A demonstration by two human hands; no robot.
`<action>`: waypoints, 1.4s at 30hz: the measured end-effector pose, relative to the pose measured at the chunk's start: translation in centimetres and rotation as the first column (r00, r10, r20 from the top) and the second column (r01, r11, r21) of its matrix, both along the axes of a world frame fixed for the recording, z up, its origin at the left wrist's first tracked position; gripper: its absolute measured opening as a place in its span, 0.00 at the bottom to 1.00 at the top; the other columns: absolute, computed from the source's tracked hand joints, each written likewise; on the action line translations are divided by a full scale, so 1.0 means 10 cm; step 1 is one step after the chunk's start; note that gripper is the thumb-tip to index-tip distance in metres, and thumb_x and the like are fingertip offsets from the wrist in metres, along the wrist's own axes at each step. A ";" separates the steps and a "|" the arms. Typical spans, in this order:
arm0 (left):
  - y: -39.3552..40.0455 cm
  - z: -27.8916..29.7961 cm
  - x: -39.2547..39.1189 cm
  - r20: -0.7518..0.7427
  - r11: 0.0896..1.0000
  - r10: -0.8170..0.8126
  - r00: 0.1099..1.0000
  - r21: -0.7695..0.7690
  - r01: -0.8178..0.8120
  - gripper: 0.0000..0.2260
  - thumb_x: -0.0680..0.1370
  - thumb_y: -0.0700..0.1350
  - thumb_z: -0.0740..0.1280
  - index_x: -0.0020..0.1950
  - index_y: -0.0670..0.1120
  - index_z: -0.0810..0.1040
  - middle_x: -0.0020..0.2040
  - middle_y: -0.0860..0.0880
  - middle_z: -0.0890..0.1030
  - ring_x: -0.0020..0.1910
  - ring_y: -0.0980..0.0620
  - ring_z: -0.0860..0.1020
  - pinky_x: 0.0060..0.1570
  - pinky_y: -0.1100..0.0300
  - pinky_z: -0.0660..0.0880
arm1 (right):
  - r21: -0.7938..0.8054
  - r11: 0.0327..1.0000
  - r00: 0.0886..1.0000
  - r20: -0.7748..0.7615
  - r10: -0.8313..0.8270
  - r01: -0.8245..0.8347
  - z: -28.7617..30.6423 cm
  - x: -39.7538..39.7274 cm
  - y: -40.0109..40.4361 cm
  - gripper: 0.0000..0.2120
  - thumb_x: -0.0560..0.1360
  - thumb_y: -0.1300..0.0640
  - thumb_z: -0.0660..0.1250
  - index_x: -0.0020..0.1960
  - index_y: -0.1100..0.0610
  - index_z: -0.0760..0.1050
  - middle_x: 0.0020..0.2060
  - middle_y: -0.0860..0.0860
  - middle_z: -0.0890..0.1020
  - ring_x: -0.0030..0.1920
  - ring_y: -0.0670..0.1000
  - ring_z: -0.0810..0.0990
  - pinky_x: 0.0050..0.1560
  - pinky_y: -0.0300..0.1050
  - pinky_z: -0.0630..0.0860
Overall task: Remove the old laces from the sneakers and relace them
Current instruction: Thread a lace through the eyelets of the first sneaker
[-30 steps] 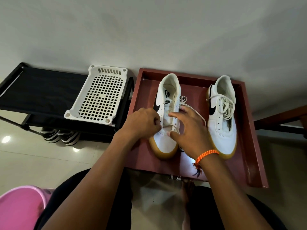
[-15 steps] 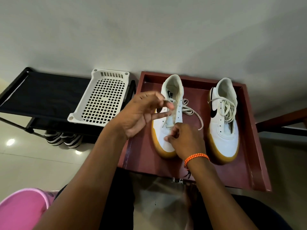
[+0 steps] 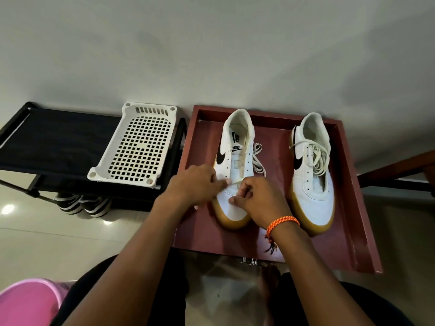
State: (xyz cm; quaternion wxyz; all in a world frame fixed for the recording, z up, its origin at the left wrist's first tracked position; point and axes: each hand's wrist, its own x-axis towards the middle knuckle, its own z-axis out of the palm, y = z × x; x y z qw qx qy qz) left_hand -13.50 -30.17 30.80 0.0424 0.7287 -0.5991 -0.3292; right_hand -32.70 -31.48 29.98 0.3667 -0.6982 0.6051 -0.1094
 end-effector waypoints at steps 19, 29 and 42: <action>0.01 0.63 0.27 -0.607 0.989 0.146 -0.781 0.091 0.114 0.08 0.87 0.43 0.62 0.57 0.39 0.76 0.62 0.37 0.81 0.45 0.37 0.87 0.35 0.53 0.86 | -0.011 1.000 0.998 0.055 0.017 -0.017 -0.05 -0.03 -0.01 0.13 0.70 0.51 0.82 0.36 0.52 0.78 0.34 0.44 0.82 0.38 0.45 0.81 0.44 0.47 0.80; -0.08 -0.06 0.04 -0.058 0.998 -0.063 0.996 -0.024 0.062 0.14 0.81 0.60 0.69 0.38 0.57 0.77 0.44 0.51 0.83 0.45 0.48 0.81 0.44 0.52 0.75 | 0.023 1.000 0.998 0.057 -0.006 0.005 -0.05 -0.03 0.00 0.14 0.68 0.52 0.83 0.35 0.52 0.78 0.30 0.45 0.81 0.33 0.45 0.79 0.38 0.42 0.74; -0.05 0.47 0.15 -0.978 0.956 0.121 0.170 0.069 -0.285 0.12 0.85 0.44 0.63 0.44 0.41 0.73 0.45 0.39 0.78 0.42 0.39 0.82 0.54 0.33 0.82 | 0.012 1.000 1.000 -0.005 0.020 -0.019 0.04 -0.06 0.00 0.13 0.71 0.49 0.81 0.38 0.51 0.78 0.35 0.44 0.83 0.40 0.46 0.82 0.46 0.49 0.80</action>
